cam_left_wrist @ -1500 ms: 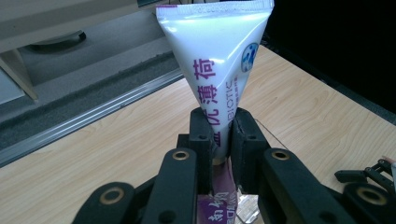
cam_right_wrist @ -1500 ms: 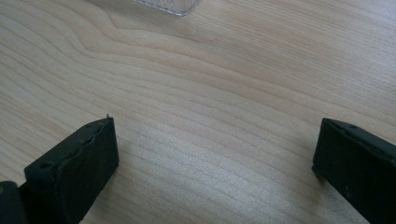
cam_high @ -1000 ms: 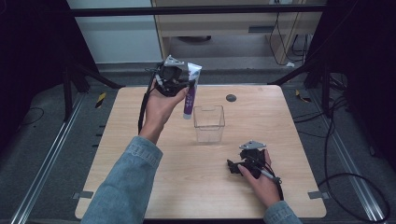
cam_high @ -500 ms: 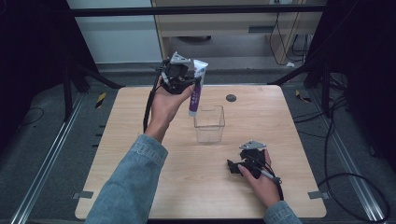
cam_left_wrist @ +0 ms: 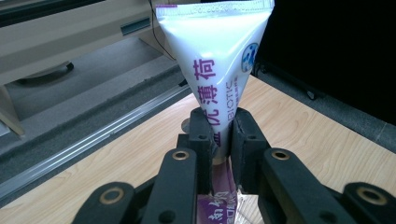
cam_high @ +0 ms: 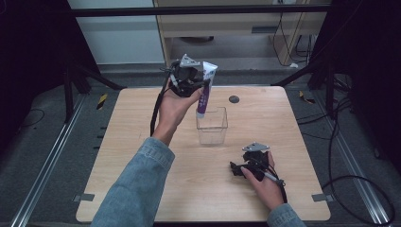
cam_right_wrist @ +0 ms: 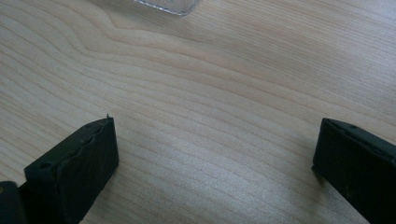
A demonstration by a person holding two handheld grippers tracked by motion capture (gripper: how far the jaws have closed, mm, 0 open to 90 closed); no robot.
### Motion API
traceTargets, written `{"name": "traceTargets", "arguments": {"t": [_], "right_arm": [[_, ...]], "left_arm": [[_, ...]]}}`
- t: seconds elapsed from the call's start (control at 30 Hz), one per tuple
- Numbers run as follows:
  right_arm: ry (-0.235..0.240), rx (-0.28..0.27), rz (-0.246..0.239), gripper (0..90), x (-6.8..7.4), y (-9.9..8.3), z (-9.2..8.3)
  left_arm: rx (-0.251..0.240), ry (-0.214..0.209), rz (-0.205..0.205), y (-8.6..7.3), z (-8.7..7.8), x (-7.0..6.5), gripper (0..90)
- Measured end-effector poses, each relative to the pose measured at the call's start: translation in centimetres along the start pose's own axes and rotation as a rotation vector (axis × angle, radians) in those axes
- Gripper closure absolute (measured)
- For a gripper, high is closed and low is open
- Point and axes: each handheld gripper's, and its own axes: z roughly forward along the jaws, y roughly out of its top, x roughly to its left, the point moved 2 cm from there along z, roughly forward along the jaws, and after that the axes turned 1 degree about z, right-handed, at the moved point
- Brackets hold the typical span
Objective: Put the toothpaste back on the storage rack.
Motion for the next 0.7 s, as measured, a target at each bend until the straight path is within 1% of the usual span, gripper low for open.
{"name": "traceTargets", "arguments": {"t": [0.03, 0.07, 0.17, 0.2, 0.23, 0.27, 0.3, 0.37, 0.4, 0.43, 0.53, 0.57, 0.6, 0.7], "right_arm": [[0.0, 0.0, 0.0, 0.4, 0.0, 0.0, 0.0], [-0.001, -0.001, -0.004, 0.4, 0.0, 0.0, 0.0], [0.0, -0.001, -0.004, 0.4, 0.0, 0.0, 0.0], [-0.007, -0.006, -0.017, 0.4, -0.1, 0.0, 0.1], [-0.007, -0.006, -0.018, 0.4, -0.1, 0.0, 0.1], [-0.006, -0.006, -0.017, 0.4, -0.1, 0.0, 0.1], [-0.006, -0.006, -0.017, 0.4, -0.1, 0.0, 0.1], [-0.006, -0.006, -0.017, 0.4, -0.1, 0.0, 0.1], [-0.006, -0.005, -0.014, 0.4, -0.1, 0.0, 0.1], [-0.005, -0.005, -0.013, 0.4, -0.1, 0.0, 0.1], [-0.004, -0.005, -0.015, 0.4, -0.1, 0.0, 0.1], [-0.004, -0.005, -0.015, 0.4, -0.1, 0.0, 0.1], [-0.004, -0.004, -0.017, 0.4, -0.1, 0.0, 0.1], [-0.003, -0.004, -0.017, 0.4, -0.1, 0.0, 0.1]], "left_arm": [[0.0, 0.0, 0.0, 0.0, 0.0, 0.0, 79.9], [0.005, -0.01, 0.008, 0.0, 0.2, -0.3, 79.9], [0.005, -0.015, 0.021, -0.1, 0.5, -0.5, 79.9], [0.008, -0.014, 0.032, -0.2, 0.6, -0.5, 79.9], [0.008, -0.014, 0.032, -0.2, 0.6, -0.5, 79.9], [0.016, -0.003, 0.046, -0.4, 0.9, -0.5, 79.8], [0.016, -0.003, 0.046, -0.4, 0.9, -0.5, 79.9], [0.015, -0.002, 0.033, -0.6, 1.0, -0.3, 79.9], [0.02, 0.018, 0.043, -0.8, 1.1, -0.4, 79.9], [0.021, 0.02, 0.045, -0.8, 1.2, -0.5, 79.9], [0.014, -0.008, 0.032, -0.7, 1.4, -0.7, 79.9], [0.014, -0.008, 0.032, -0.7, 1.4, -0.7, 79.9], [0.022, -0.002, 0.048, -0.7, 1.7, -0.8, 79.9], [0.023, -0.005, 0.044, -0.8, 2.0, -0.7, 79.9]]}}
